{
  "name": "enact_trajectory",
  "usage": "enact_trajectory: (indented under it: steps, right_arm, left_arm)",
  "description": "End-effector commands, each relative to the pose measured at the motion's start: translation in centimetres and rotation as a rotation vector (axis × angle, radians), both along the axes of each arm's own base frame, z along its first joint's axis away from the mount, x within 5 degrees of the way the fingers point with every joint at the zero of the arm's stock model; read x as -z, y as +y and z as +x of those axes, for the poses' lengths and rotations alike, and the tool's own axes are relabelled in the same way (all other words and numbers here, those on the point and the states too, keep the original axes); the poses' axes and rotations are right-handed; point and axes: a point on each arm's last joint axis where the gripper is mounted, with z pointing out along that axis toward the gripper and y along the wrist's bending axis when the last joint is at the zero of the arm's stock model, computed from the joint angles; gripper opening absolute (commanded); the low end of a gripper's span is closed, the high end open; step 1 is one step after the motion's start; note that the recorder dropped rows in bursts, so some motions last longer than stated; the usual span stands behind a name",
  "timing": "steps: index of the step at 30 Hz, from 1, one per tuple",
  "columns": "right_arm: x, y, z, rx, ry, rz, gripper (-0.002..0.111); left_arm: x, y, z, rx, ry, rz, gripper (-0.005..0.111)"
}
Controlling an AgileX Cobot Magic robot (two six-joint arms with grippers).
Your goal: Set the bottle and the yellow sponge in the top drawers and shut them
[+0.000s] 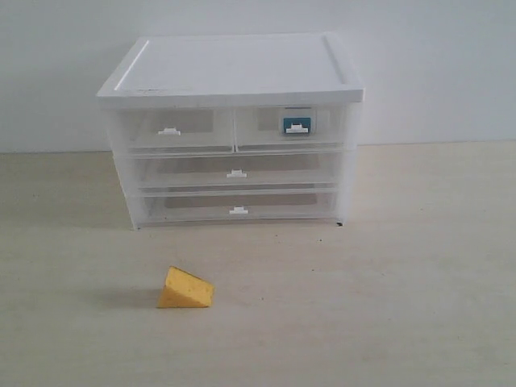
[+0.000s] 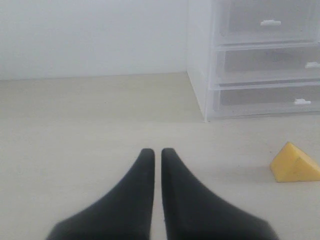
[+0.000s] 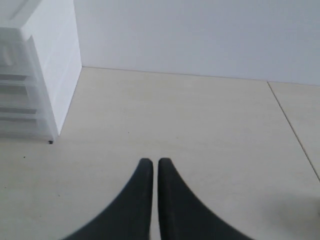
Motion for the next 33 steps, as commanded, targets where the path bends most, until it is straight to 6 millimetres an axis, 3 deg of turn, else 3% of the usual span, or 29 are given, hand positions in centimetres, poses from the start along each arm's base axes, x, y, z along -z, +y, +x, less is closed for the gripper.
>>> enact_trajectory:
  steps: [1,7,13,33]
  right_arm:
    - [1.7,-0.3,-2.5,-0.007,-0.047,-0.014,0.001]
    - [4.9,-0.6,-5.4,-0.008,-0.083,-0.013,0.001]
    - [6.9,-0.8,-7.5,-0.007,-0.151,-0.010,0.001]
    - [7.6,-0.2,-8.4,-0.082,-0.136,0.012,0.001]
  left_arm:
    - [0.0,0.0,0.0,-0.003,-0.005,-0.013,0.004]
    - [0.0,0.0,0.0,-0.003,-0.005,-0.013,0.004]
    - [0.0,0.0,0.0,-0.003,-0.005,-0.013,0.004]
    - [0.0,0.0,0.0,-0.003,-0.006,-0.013,0.004]
